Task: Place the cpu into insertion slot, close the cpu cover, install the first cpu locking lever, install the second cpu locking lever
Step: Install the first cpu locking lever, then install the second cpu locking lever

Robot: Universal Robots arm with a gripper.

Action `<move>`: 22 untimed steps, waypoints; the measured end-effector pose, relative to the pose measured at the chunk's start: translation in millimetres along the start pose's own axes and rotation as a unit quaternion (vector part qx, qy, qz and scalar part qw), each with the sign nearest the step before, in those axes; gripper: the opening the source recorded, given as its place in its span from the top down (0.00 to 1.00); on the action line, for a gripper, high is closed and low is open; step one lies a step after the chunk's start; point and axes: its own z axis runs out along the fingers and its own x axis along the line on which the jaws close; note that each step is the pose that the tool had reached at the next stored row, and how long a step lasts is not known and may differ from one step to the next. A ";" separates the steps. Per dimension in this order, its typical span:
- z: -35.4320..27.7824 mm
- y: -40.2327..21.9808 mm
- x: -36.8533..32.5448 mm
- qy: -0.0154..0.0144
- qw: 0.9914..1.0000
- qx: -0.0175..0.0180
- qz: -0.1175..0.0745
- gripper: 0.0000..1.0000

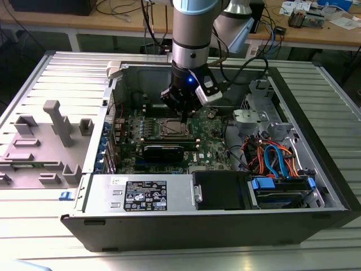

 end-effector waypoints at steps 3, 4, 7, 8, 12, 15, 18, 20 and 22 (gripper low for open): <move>-8.6 0.0 -0.2 0.000 1.000 0.000 0.000 0.89; -9.6 0.0 -0.2 0.000 1.000 0.000 0.000 0.89; -9.9 0.0 -0.2 0.000 1.000 0.000 0.000 0.89; -10.0 0.0 -0.2 0.000 1.000 0.000 0.000 0.89; -10.2 -0.9 -0.2 0.000 1.000 0.000 0.000 0.89; -10.1 -2.0 -0.1 0.000 1.000 0.000 0.000 0.89; -10.1 -2.6 -0.1 0.000 1.000 0.000 0.000 0.89; -10.1 -3.2 -0.1 0.000 1.000 0.000 0.000 0.89; -10.1 -4.4 -0.1 0.000 1.000 0.000 0.000 0.89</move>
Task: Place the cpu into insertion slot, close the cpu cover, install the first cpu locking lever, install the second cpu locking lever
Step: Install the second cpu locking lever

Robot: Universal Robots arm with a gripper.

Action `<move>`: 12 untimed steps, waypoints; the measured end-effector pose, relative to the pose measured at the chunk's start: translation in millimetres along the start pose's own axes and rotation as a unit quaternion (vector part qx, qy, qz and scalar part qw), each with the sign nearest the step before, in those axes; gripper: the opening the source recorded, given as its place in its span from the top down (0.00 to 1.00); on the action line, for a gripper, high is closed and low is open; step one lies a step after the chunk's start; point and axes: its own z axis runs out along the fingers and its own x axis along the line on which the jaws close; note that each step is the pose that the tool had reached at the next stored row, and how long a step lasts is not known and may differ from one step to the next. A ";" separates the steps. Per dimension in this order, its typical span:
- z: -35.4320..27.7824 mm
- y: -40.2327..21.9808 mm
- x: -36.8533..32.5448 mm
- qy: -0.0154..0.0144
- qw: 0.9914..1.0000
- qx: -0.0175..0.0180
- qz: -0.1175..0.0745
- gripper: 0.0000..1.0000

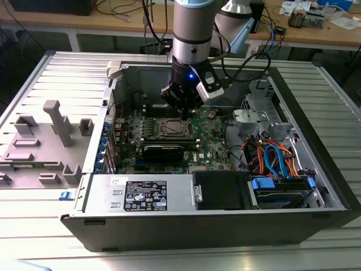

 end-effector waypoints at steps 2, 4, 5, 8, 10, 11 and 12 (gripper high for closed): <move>0.0 -1.6 0.1 0.000 1.000 0.000 0.000 0.89; 0.1 -5.7 0.2 0.000 1.000 0.000 0.000 0.89; 0.0 -6.9 0.3 0.000 1.000 0.000 0.000 0.89; 0.0 -11.6 0.4 0.000 1.000 0.000 0.000 0.89; 0.2 -13.6 0.5 0.000 1.000 0.000 0.000 0.89; 0.3 -14.5 0.5 0.000 1.000 0.000 0.000 0.89; 0.5 -16.2 0.5 0.000 1.000 0.000 0.000 0.89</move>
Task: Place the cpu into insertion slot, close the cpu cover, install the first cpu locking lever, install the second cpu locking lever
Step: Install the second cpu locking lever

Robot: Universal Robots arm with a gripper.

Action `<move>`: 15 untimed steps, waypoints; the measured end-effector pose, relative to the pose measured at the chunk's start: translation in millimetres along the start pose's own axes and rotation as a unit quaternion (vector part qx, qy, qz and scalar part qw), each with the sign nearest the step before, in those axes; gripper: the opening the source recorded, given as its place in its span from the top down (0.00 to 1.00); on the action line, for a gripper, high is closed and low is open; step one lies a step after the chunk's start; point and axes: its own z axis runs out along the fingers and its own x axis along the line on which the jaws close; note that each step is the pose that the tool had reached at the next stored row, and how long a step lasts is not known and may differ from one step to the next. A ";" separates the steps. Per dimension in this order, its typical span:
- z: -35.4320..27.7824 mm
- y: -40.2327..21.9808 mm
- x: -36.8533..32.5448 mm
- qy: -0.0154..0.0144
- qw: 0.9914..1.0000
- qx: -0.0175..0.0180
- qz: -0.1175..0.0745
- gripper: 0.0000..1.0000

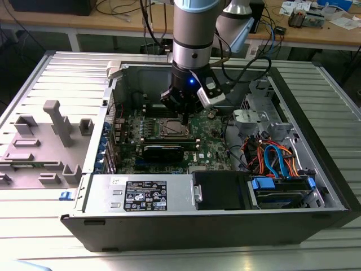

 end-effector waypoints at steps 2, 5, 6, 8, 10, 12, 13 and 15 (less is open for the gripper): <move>0.3 -1.1 0.0 0.000 1.000 0.000 0.000 0.89; 0.9 -3.3 0.1 0.000 1.000 0.000 0.000 0.89; 1.3 -3.6 0.1 0.000 1.000 0.000 0.000 0.89; 2.2 -4.5 0.2 0.000 1.000 0.000 0.000 0.89; 3.1 -5.0 0.4 0.000 1.000 0.000 0.000 0.89; 4.2 -6.5 1.4 0.000 1.000 0.000 0.000 0.89; 4.8 -7.7 1.9 0.000 1.000 0.000 0.000 0.89; 6.1 -11.1 3.4 0.000 1.000 0.000 0.000 0.89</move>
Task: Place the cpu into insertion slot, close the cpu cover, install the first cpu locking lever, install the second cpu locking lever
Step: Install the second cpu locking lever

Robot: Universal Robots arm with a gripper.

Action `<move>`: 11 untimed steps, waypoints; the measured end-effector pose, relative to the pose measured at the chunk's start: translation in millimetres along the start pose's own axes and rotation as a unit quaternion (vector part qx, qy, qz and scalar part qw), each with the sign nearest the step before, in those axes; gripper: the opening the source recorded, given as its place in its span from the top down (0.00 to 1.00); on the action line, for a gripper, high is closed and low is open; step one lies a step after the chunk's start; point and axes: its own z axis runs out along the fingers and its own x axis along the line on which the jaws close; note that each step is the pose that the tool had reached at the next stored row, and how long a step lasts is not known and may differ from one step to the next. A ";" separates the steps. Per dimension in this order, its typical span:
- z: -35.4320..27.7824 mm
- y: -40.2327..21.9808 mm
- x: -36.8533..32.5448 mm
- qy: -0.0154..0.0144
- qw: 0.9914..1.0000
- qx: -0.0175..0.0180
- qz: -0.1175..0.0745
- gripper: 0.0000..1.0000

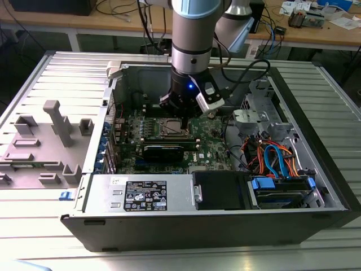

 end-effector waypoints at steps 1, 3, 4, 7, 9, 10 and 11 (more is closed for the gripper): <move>0.6 -2.5 1.1 0.000 1.000 0.000 0.000 0.89; 1.3 -4.5 3.0 0.000 1.000 0.000 0.000 0.89; 1.7 -5.0 4.0 0.000 1.000 0.000 0.000 0.89; 3.0 -7.0 6.1 0.000 1.000 0.000 0.000 0.89; 3.7 -8.2 7.0 0.000 1.000 0.000 0.000 0.89; 4.0 -8.5 7.2 0.000 1.000 0.000 0.000 0.89; 4.2 -9.0 7.6 0.000 1.000 0.000 0.000 0.89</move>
